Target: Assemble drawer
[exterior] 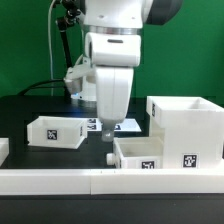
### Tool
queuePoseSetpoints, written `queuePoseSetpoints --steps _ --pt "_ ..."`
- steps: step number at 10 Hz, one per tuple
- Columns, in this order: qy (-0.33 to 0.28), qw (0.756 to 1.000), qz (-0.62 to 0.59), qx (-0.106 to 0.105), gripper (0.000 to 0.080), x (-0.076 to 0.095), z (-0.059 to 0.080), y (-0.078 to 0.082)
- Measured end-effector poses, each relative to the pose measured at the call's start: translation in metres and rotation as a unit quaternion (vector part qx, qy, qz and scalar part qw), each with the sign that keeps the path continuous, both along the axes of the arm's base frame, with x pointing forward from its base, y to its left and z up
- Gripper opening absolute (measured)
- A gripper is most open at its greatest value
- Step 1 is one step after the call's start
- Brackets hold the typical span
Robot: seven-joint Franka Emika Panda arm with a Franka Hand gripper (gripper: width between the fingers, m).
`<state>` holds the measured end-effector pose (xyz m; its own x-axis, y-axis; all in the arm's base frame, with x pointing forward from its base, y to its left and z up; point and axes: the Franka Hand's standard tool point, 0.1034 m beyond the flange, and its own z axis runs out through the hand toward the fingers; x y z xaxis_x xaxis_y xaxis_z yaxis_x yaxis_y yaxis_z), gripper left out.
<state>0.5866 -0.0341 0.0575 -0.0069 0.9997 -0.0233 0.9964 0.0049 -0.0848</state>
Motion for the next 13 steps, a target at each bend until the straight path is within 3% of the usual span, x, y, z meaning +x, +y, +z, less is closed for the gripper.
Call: queuePoseSetpoints --steps 5,6,9,11,13 --pt "0.003 1.000 0.008 0.012 0.0649 0.002 -0.007 -0.013" --pt "0.004 0.999 0.005 0.042 0.0649 -0.001 -0.011 -0.019" --pt "0.011 0.995 -0.020 0.096 0.0649 -0.002 -0.020 -0.022" --pt "0.019 0.992 -0.035 0.120 0.0649 -0.004 -0.030 -0.020" --pt "0.021 0.992 -0.031 0.122 0.0649 -0.003 -0.034 0.001"
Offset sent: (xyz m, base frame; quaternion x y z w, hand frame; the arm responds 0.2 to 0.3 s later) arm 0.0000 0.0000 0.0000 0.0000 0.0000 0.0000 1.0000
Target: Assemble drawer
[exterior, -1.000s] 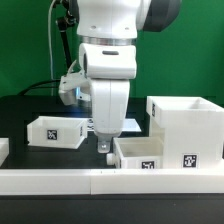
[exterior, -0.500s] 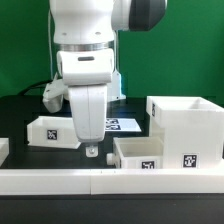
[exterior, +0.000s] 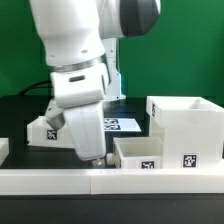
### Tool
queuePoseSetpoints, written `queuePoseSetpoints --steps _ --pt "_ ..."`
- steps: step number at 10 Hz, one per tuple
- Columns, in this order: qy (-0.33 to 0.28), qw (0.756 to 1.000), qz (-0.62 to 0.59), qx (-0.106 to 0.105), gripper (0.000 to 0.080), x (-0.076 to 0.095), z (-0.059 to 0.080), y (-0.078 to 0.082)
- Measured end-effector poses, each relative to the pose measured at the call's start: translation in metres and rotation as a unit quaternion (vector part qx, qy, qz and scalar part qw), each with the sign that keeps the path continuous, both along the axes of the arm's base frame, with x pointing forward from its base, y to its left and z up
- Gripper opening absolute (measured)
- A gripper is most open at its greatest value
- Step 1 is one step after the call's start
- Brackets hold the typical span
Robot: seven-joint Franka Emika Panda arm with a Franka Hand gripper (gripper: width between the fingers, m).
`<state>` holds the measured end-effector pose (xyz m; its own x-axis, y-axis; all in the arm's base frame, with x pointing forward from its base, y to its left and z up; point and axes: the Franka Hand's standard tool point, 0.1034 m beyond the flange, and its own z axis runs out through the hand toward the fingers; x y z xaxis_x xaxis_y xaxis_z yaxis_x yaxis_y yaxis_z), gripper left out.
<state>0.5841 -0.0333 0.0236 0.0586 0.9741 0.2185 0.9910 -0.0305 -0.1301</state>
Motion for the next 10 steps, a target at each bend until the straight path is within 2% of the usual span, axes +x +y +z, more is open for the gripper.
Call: queuePoseSetpoints --steps 2,6,10 --pt "-0.013 1.000 0.000 -0.003 0.0649 0.005 0.000 0.016" --pt "-0.013 1.000 -0.005 -0.004 0.0649 0.004 -0.001 0.015" --pt "-0.016 1.000 0.013 0.001 0.0649 0.005 0.000 0.041"
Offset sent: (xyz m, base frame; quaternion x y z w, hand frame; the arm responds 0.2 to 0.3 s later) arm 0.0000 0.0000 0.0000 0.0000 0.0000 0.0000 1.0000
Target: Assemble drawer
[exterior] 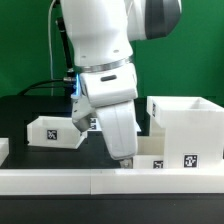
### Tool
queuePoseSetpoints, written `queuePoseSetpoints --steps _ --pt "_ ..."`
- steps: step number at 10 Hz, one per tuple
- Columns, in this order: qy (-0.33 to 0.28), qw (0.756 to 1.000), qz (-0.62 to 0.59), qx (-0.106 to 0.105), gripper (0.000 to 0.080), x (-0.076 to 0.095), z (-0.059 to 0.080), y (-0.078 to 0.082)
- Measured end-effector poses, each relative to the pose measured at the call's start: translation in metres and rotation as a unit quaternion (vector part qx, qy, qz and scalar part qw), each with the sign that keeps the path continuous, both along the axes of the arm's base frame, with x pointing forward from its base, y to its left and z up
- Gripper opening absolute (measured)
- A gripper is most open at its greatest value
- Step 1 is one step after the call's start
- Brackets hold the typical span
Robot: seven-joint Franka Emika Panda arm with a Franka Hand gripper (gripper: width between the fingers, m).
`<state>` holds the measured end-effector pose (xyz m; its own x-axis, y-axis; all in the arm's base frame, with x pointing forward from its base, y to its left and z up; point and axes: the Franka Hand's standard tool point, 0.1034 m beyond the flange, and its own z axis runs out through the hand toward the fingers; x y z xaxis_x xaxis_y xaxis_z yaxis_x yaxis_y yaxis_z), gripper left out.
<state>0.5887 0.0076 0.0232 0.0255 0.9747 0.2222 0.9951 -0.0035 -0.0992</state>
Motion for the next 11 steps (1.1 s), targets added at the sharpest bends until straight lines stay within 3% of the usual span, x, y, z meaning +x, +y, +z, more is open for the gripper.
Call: queuePoseSetpoints --steps 1,3,7,11 --pt "0.000 1.000 0.006 -0.002 0.0649 0.000 0.000 0.005" --pt "0.001 1.000 0.001 -0.002 0.0649 0.000 -0.001 0.000" --pt "0.002 1.000 -0.001 0.002 0.0649 -0.001 -0.001 0.021" --pt "0.004 1.000 -0.005 -0.004 0.0649 0.001 0.001 0.024"
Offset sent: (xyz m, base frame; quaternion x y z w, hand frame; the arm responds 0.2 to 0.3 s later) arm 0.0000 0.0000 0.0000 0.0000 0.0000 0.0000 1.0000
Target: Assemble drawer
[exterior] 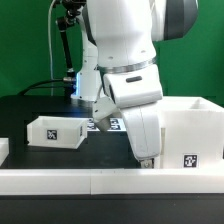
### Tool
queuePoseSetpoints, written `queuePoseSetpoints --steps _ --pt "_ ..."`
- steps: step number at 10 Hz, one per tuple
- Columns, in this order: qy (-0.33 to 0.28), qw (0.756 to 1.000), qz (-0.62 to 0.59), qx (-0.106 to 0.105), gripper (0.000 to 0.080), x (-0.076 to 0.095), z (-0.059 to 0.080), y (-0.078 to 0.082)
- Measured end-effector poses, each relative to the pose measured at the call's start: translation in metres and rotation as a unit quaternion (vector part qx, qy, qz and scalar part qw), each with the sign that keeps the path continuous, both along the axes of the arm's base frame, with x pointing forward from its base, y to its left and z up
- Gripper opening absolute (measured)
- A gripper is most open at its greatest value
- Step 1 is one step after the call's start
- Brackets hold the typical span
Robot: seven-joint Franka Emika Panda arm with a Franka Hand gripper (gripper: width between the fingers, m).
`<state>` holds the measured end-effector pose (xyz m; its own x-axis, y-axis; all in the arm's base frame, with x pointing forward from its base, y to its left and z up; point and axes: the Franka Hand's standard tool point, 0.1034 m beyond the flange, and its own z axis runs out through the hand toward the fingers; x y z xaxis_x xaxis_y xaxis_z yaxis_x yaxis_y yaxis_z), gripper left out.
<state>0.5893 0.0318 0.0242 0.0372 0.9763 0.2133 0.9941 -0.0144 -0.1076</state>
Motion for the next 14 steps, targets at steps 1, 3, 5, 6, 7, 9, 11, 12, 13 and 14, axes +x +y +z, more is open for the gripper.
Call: queuePoseSetpoints --steps 1,3,5,6,7,9,11,12,13,14 --pt "0.003 1.000 0.005 -0.001 0.0649 0.001 0.002 0.000" --pt "0.003 1.000 0.008 -0.003 0.0649 0.002 0.002 -0.008" --pt "0.004 1.000 0.007 -0.006 0.0649 -0.001 -0.001 -0.037" --pt "0.001 1.000 -0.006 -0.010 0.0649 -0.001 0.001 -0.055" --pt "0.002 1.000 -0.018 -0.013 0.0649 -0.006 0.005 -0.070" --pt "0.004 0.999 -0.044 -0.021 0.0649 -0.028 0.010 -0.092" --pt "0.006 0.996 -0.081 -0.034 0.0649 -0.068 0.024 -0.108" --pt "0.002 0.996 -0.084 -0.039 0.0649 -0.076 0.029 -0.110" --pt "0.002 0.994 -0.097 -0.043 0.0649 -0.078 0.036 -0.112" --pt "0.002 0.993 -0.107 -0.045 0.0649 -0.076 0.042 -0.113"
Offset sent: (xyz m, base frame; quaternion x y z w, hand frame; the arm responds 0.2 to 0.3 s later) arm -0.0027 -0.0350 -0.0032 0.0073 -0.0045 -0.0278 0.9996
